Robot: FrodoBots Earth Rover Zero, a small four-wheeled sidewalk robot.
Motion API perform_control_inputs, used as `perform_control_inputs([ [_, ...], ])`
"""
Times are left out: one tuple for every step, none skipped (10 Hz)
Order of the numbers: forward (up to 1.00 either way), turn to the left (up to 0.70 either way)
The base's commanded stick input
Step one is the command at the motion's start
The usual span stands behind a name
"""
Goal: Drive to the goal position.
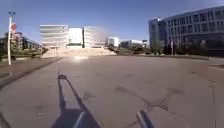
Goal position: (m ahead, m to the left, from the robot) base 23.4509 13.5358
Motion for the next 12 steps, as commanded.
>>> perform_control_inputs([
  [0.70, 0.14],
  [0.70, 0.14],
  [0.70, 0.14],
  [0.70, 0.14],
  [0.70, 0.14],
  [0.70, 0.14],
  [0.70, 0.14],
  [0.70, 0.14],
  [0.70, 0.14],
  [0.70, 0.14],
  [0.70, 0.14],
  [0.70, 0.12],
])
